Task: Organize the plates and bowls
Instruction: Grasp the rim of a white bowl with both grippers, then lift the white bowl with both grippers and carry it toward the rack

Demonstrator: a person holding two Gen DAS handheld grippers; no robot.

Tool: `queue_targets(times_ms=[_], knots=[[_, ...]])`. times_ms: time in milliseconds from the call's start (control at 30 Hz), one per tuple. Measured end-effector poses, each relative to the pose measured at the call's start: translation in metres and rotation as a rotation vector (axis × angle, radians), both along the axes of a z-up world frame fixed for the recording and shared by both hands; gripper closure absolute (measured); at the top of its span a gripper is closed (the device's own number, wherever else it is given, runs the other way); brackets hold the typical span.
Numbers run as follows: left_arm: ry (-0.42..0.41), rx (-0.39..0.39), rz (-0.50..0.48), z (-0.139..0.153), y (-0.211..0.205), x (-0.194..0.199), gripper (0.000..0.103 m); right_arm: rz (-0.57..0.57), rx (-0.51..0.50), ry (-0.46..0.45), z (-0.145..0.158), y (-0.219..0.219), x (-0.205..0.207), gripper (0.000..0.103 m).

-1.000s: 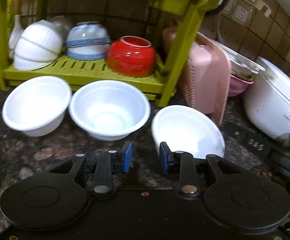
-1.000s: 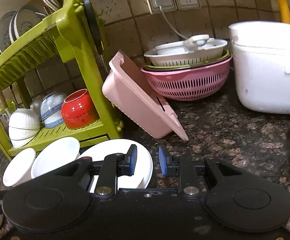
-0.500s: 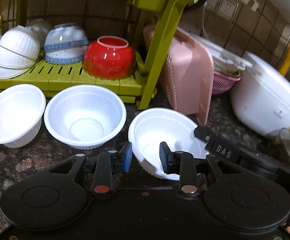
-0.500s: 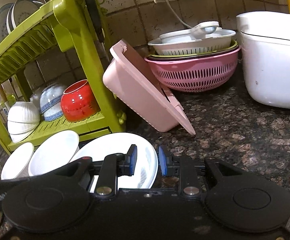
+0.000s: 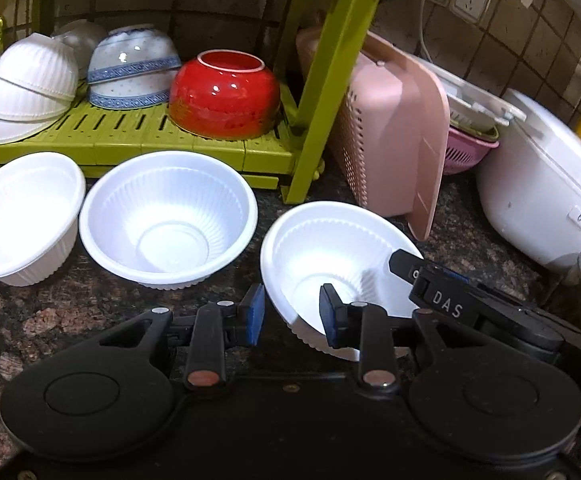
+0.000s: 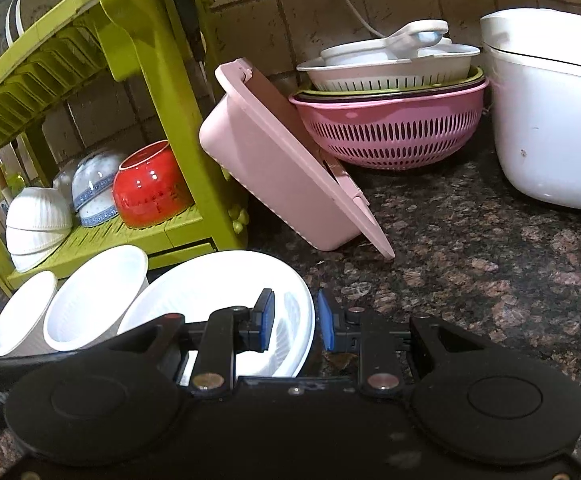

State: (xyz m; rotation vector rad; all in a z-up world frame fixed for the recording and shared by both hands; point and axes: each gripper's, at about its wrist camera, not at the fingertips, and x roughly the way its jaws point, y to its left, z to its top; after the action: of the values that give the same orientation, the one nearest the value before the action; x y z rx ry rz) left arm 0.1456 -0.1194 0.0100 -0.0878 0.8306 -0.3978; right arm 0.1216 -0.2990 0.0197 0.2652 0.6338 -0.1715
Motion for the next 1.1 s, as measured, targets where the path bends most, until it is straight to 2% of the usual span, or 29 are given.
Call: queue_targets(times_ms=[200,300,433,667,1100], knots=[[0.014,0.021,0.01,-0.008,-0.007,0.009,0.063,0.003,0.005,0.016,-0.004,-0.002,0.005,0.077],[0.025,0.014,0.017,-0.011,-0.009,0.013,0.063,0.007,0.006,0.032,-0.007,-0.003,0.008,0.085],[0.025,0.011,0.02,-0.011,-0.01,0.013,0.067,0.024,-0.012,0.042,-0.007,-0.001,0.007,0.085],[0.034,0.012,0.005,-0.008,-0.005,0.007,0.067,0.038,-0.001,0.062,-0.004,0.0,-0.003,0.085],[0.062,0.045,-0.006,-0.004,0.033,-0.025,0.067,0.132,-0.018,0.119,0.001,0.04,-0.038,0.084]])
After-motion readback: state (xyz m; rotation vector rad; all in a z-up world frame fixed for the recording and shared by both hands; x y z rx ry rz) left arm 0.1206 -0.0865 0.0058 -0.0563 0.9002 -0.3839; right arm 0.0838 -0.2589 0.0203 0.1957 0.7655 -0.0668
